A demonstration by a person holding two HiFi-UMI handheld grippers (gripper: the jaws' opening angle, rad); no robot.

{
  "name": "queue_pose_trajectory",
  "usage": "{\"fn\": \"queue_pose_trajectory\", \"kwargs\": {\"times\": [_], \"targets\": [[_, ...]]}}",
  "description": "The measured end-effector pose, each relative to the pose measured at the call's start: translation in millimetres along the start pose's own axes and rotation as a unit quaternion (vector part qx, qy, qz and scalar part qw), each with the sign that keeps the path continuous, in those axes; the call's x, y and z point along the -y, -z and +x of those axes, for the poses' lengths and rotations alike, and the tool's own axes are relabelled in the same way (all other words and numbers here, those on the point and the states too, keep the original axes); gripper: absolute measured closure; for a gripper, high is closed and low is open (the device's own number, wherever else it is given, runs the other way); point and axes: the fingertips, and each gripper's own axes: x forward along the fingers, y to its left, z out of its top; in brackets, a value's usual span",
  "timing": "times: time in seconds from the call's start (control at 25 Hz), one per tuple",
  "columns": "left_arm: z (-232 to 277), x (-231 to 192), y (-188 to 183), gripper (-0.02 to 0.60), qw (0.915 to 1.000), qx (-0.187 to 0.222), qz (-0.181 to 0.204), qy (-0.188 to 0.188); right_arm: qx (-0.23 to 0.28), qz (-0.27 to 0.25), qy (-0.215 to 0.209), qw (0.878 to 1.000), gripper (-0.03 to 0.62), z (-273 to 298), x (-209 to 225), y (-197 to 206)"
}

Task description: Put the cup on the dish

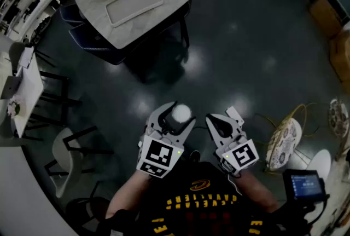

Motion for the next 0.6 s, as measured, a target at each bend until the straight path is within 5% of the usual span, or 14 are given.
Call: {"fn": "queue_pose_trajectory", "kwargs": {"times": [0.28,0.6], "targets": [[-23,53,1,0.313,0.9999,0.003,0.01,-0.012,0.004,-0.005,-0.018,1.0,0.589,-44,-26,11],[-42,68,3,0.313,0.9995,0.007,0.002,-0.031,0.001,-0.02,-0.065,0.998,0.588,-52,-53,16]]}}
